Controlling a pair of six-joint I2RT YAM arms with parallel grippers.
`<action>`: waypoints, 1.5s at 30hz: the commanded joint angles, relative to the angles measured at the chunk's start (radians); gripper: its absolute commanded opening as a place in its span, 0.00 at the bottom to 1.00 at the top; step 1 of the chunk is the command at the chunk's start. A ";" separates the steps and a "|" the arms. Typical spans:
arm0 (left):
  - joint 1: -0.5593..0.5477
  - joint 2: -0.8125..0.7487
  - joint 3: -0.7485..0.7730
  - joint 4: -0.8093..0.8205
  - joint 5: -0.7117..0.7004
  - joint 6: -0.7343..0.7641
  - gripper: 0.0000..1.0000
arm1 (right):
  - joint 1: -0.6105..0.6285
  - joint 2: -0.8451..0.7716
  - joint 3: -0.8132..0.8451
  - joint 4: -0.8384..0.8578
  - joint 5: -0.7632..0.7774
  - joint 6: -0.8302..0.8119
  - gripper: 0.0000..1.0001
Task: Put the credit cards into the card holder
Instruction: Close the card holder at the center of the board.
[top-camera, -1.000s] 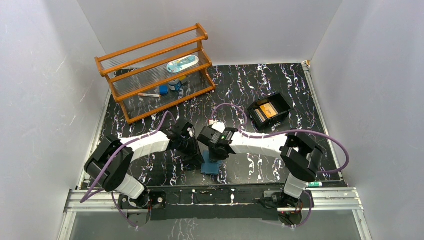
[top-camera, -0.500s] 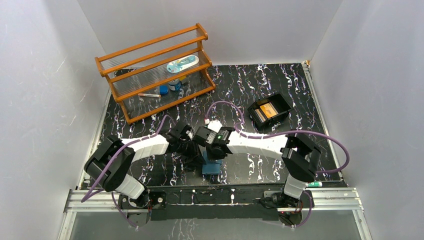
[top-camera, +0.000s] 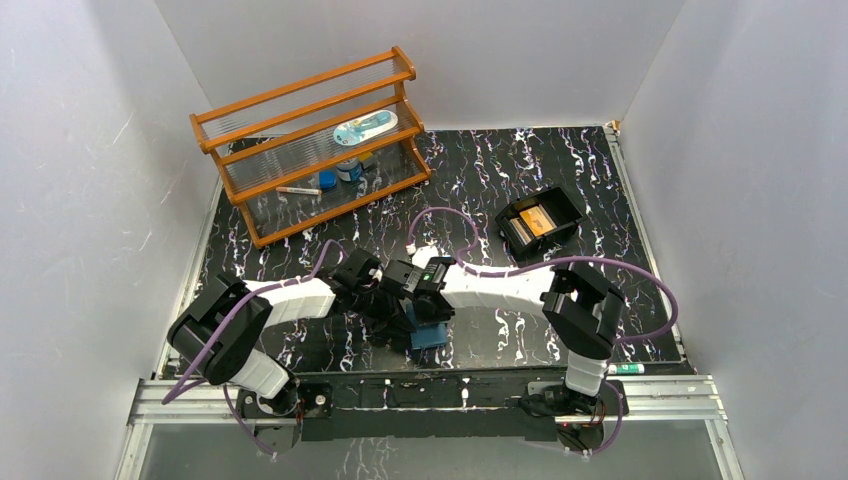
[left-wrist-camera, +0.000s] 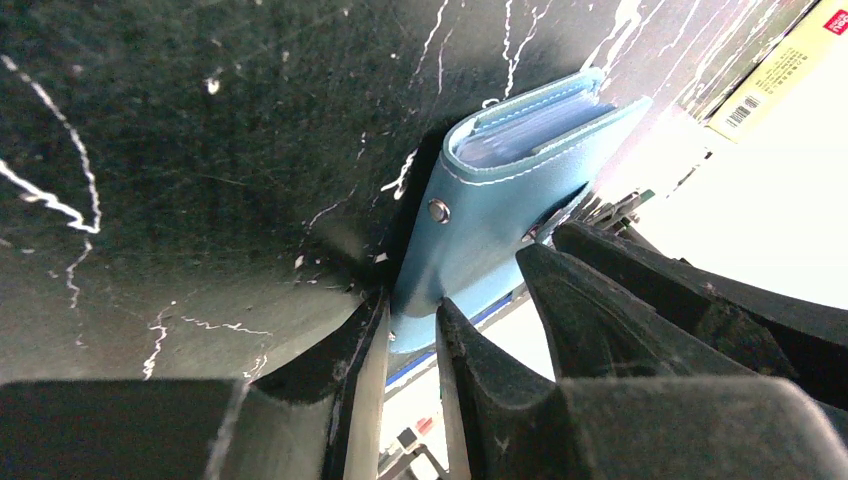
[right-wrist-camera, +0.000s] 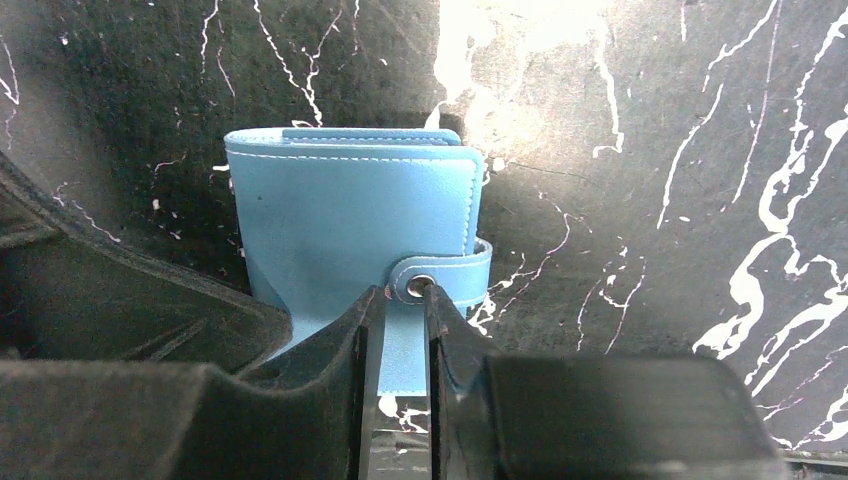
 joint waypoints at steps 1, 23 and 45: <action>-0.006 -0.032 -0.003 0.008 0.031 -0.016 0.22 | 0.008 0.004 0.051 -0.056 0.062 -0.001 0.29; -0.008 -0.035 -0.001 0.010 0.022 -0.013 0.22 | 0.033 0.063 0.130 -0.145 0.150 -0.020 0.21; -0.011 -0.022 0.011 0.001 0.000 -0.002 0.22 | 0.039 0.019 0.083 -0.042 0.080 -0.054 0.00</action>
